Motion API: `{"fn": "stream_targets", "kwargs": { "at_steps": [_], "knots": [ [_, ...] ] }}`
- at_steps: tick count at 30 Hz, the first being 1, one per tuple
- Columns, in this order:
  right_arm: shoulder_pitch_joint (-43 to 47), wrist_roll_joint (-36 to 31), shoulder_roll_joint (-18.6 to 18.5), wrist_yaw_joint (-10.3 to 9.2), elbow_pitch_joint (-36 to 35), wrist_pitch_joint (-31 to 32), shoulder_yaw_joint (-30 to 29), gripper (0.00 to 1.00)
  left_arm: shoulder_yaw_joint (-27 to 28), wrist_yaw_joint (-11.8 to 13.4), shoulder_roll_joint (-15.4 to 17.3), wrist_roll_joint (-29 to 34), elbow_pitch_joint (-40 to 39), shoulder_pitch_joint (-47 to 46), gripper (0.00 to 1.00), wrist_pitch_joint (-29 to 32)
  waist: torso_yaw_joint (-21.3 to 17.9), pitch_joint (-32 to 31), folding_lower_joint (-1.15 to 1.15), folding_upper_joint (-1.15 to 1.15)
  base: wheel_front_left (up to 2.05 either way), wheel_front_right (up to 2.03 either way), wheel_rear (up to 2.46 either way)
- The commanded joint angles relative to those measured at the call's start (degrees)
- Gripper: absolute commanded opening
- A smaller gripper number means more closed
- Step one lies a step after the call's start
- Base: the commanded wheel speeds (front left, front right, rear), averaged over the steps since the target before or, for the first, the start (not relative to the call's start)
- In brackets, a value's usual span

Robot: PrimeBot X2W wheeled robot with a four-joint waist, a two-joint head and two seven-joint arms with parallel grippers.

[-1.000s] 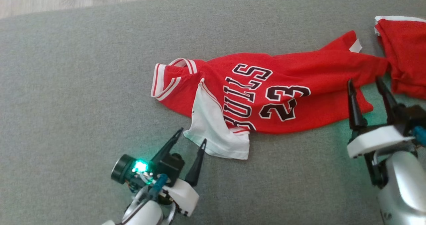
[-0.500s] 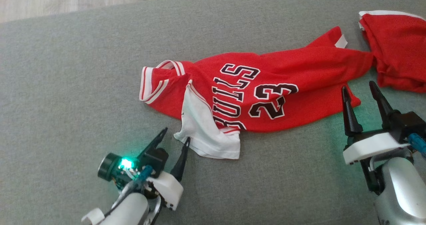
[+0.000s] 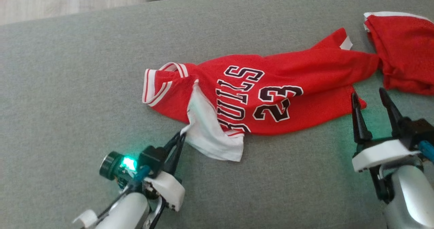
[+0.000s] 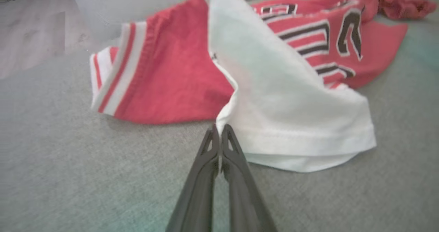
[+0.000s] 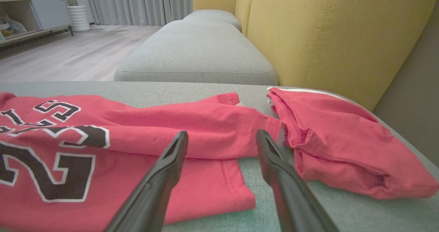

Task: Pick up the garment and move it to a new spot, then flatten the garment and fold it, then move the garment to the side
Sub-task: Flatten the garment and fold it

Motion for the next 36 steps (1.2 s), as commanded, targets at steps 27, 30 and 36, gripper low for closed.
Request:
{"fn": "stream_targets", "kwargs": {
  "at_steps": [27, 30, 36],
  "knots": [
    [8.5, 10.8, -6.7, -0.04, -0.7, -0.3, 21.2, 1.0, 23.8, 8.8, 14.1, -13.7, -35.7, 13.5, 0.0, -2.2, 4.0, -0.7, 0.0, 0.0, 0.0, 0.0, 0.0],
    [7.3, 10.2, -6.1, -0.04, 1.2, -0.3, 20.5, 1.0, 23.4, 8.9, 14.0, -13.5, -35.6, 13.4, 0.0, -2.1, 4.2, -0.8, 0.0, 0.0, 0.0, 0.0, 0.0],
    [5.2, 9.6, -5.3, -0.04, 3.9, -0.3, 20.7, 1.0, 22.6, 8.7, 13.8, -13.2, -35.3, 12.5, 0.0, -2.0, 4.8, -0.7, 0.0, 0.0, 0.0, 0.0, 0.0]
  ]
}}
